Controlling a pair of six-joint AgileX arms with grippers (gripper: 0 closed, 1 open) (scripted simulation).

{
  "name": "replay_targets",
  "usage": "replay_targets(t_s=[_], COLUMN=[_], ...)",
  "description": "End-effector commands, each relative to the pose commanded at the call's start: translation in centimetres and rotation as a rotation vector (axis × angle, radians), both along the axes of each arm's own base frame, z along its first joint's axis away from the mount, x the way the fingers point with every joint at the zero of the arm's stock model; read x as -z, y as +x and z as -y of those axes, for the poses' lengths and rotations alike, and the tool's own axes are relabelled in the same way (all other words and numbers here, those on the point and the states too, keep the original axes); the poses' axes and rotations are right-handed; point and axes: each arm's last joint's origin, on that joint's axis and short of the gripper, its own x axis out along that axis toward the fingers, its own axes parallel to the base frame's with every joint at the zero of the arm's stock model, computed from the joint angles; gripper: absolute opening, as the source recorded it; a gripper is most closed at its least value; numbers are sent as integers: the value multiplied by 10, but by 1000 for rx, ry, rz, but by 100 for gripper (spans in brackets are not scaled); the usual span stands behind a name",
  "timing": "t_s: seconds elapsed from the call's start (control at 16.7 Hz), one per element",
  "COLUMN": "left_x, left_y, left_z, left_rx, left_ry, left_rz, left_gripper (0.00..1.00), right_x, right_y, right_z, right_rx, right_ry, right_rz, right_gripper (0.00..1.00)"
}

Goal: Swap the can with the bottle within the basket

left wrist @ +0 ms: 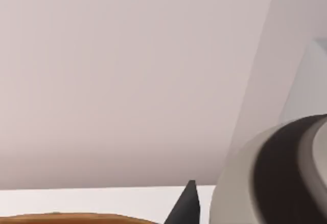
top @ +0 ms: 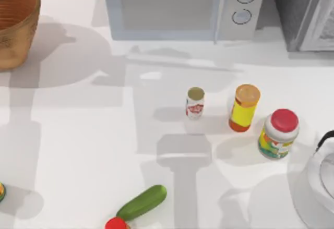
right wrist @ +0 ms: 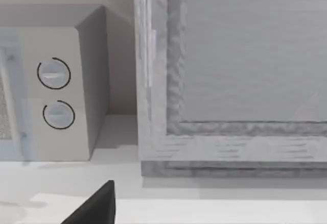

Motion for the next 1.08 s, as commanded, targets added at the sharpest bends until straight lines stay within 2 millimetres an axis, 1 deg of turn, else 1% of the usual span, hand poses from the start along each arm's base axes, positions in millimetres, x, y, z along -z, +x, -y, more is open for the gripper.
replay_targets(t_s=[0.12,0.24,0.36,0.42,0.66,1.08], left_x=[-22,-41,-52,-53,-50,-10], left_y=[1,-3,-7,-8,-6,29], left_z=[-32,-54,-65,-66,-65,-68], left_rx=[-43,-71,-86,-87,-86,-91], left_ry=[36,68,87,89,91,87], left_rz=[-15,-13,-8,-7,-11,-18], left_gripper=[0,0,0,0,0,0], right_x=[0,0,0,0,0,0], right_y=[0,0,0,0,0,0], right_z=[0,0,0,0,0,0], right_rx=[0,0,0,0,0,0], right_ry=[0,0,0,0,0,0], right_rz=[0,0,0,0,0,0], right_gripper=[100,100,100,100,100,100])
